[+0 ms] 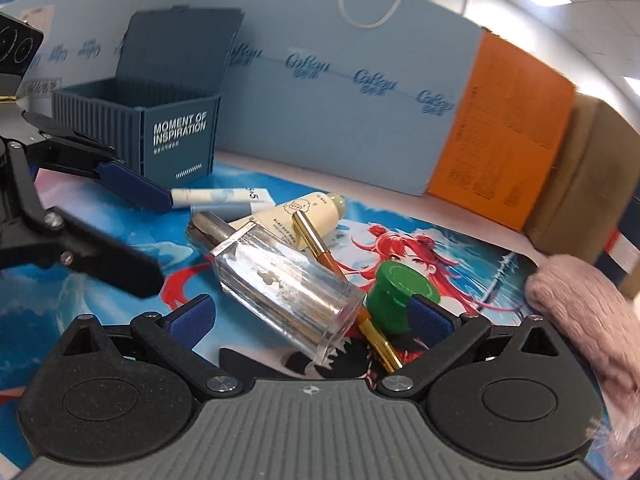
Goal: Organize rigid objects
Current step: 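Lower the right gripper onto the clear perfume bottle and grasp it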
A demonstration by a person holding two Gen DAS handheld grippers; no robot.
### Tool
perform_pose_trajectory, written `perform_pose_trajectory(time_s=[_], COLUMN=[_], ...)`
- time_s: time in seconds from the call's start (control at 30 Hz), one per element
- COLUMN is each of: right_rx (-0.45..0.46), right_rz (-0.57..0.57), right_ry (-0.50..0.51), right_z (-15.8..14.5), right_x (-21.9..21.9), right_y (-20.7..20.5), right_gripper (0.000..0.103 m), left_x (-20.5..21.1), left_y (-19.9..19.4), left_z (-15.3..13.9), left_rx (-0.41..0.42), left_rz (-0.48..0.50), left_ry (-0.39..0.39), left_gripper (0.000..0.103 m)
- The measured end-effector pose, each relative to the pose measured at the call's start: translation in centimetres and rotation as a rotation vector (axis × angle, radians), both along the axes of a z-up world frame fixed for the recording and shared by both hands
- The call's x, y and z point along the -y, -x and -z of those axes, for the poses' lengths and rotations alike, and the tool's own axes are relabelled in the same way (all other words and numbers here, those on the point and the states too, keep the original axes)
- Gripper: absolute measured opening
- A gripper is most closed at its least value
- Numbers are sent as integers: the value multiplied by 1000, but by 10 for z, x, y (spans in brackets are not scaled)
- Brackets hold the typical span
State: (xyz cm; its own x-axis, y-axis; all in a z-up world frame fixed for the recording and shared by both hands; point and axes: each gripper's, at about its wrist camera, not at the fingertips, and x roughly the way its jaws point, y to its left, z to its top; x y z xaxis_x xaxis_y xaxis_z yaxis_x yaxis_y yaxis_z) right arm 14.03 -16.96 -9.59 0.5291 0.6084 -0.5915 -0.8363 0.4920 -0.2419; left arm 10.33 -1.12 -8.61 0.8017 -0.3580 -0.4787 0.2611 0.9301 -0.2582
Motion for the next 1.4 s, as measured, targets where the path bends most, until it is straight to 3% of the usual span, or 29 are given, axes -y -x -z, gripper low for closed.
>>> perform_pose_trajectory(time_s=[0.17,0.23,0.4,0.63,0.8,1.4], right_rx=[3,-10,-64,-117,-152,-345], right_rz=[-82,-112,-180,-184,-206,-272], right_ry=[45,59,85,86,103,97], right_z=[-3,-5,-4,-4,-9,0], right_x=[-10,-15,-24,-24,-20,-34], right_y=[-13,-18,-23,-24,-21,-21], right_gripper=[100,96,75,70,55,52], left_x=[-6,-10,-15,-18,-19,-27], left_y=[-2,-3,-6,-8,-11,-9], left_z=[4,5,8,9,10,10], left_rx=[-16,-24,-42,-48,-55,-55], left_rz=[-2,-11,-18,-9,-6,-31], left_ry=[34,53,75,100,107,158], left_gripper=[96,96,96,96,96,96])
